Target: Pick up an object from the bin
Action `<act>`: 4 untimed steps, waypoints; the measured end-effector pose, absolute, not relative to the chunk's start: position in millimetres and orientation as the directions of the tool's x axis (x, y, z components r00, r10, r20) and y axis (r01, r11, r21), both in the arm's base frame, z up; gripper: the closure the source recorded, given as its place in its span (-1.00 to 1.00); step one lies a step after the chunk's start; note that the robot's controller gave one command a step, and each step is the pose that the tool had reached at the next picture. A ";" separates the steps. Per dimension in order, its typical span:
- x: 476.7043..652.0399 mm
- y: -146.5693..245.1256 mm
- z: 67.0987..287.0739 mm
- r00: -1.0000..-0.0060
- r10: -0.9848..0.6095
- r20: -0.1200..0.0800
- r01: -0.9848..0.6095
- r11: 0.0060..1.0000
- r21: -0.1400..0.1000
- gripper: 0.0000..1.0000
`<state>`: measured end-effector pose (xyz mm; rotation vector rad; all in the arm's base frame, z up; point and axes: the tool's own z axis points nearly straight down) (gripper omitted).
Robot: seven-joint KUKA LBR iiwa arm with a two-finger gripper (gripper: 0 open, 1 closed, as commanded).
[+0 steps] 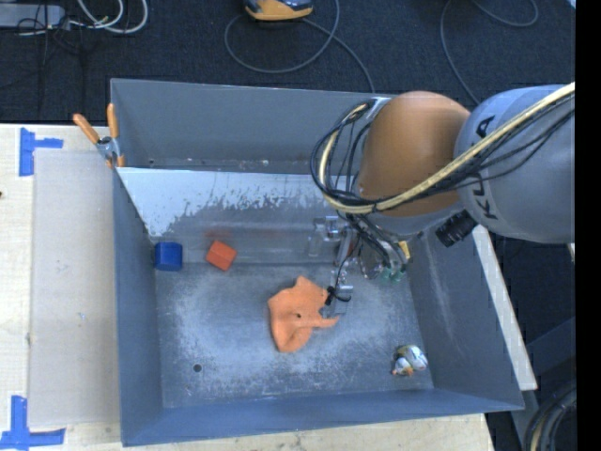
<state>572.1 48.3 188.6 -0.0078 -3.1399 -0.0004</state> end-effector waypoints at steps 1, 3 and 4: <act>572.1 48.3 188.6 -1.000 0.005 0.002 0.005 1.000 0.000 -1.00; 557.6 46.4 94.9 -0.982 -0.188 0.004 -0.188 0.982 0.001 -1.00; 555.5 34.1 69.8 -1.000 0.004 -0.001 0.004 1.000 0.000 1.00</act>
Offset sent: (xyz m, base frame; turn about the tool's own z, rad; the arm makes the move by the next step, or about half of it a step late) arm -0.0176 0.0196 -0.0752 -0.1229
